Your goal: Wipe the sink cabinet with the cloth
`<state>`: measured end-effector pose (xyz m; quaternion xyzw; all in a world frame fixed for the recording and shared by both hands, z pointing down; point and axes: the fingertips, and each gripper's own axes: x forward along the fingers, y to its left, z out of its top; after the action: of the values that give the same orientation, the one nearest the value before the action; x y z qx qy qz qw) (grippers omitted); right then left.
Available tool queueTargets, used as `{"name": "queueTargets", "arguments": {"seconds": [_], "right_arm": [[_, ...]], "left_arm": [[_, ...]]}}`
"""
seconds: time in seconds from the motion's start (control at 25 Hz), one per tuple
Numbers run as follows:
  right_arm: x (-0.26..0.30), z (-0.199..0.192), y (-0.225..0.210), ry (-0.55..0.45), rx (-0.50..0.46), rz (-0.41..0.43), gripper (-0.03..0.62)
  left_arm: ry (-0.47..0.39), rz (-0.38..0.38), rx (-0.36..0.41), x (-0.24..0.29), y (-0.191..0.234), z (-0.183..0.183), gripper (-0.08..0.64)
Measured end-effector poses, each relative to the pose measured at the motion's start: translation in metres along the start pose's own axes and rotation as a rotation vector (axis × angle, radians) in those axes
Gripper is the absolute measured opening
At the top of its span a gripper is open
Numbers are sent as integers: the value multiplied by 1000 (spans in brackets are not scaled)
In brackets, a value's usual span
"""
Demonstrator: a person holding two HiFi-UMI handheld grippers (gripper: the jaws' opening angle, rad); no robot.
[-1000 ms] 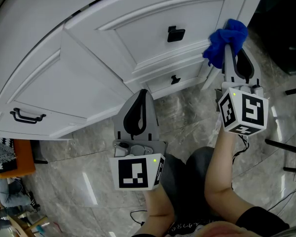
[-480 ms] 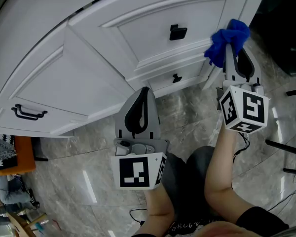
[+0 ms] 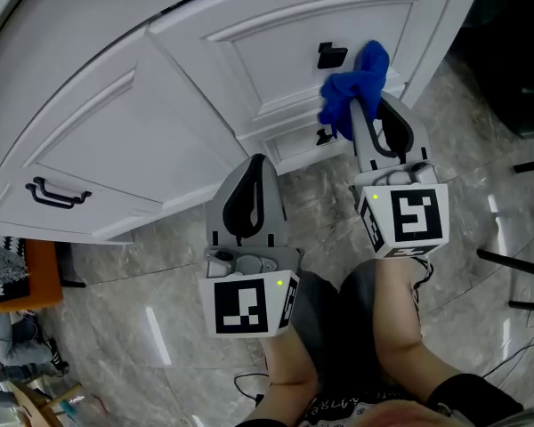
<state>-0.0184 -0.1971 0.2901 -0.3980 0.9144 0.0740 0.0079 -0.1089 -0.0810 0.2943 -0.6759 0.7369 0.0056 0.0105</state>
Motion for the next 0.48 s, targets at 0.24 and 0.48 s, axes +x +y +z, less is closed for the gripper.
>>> {"name": "queueTargets", "arguments": {"seconds": [0.24,0.48], "right_arm": [[-2,11,76,-40,49,175,80],[4,10,120,-38,35,268,80]], "left_arm": [[-23,31,-26,-14,20,4,5],[-25,54,-46,-24,35,4,5]]}}
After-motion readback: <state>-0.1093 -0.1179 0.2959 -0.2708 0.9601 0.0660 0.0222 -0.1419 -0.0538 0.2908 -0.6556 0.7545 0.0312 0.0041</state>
